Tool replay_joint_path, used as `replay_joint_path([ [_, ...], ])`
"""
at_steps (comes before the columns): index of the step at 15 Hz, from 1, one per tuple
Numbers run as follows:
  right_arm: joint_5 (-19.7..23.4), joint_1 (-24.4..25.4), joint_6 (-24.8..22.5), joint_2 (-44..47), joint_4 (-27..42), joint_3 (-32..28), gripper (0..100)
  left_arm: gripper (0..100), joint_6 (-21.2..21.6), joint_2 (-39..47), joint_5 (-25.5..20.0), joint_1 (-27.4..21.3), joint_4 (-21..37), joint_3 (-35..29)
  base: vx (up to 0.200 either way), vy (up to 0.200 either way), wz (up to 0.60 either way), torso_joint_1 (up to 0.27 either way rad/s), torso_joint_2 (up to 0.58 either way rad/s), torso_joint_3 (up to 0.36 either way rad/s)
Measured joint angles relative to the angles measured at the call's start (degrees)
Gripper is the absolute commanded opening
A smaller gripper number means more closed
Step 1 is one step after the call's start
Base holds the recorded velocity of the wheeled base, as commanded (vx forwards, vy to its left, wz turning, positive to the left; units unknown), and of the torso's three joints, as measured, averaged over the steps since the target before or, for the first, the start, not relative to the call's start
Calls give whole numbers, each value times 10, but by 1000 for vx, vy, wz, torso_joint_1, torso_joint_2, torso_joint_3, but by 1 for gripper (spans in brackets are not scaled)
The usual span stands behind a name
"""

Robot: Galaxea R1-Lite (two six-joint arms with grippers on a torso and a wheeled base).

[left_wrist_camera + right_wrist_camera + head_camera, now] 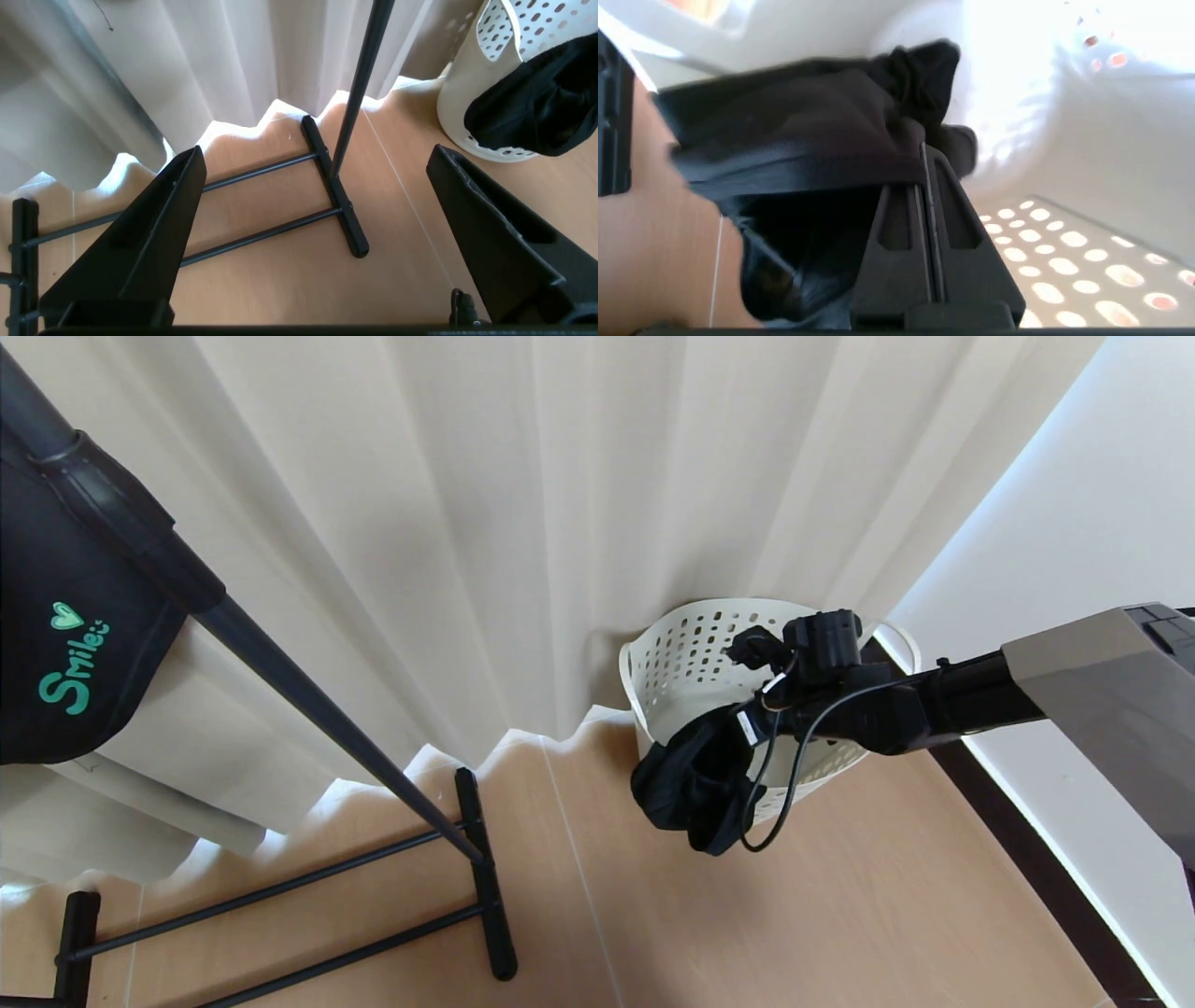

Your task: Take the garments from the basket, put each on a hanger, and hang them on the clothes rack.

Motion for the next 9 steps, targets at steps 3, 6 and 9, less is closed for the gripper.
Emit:
replay_joint_path([
  [3, -1, 10, -1, -34, -30, 46, 0, 100, 0, 0, 0, 0, 0, 0, 0, 0, 0, 0, 0, 0],
  [6, 0, 22, -1, -81, -33, 86, 0, 100, 0, 0, 0, 0, 0, 0, 0, 0, 0, 0, 0, 0],
  [9, 0, 36, 0, -152, -34, 135, 0, 100, 0, 0, 0, 0, 0, 0, 0, 0, 0, 0, 0, 0],
])
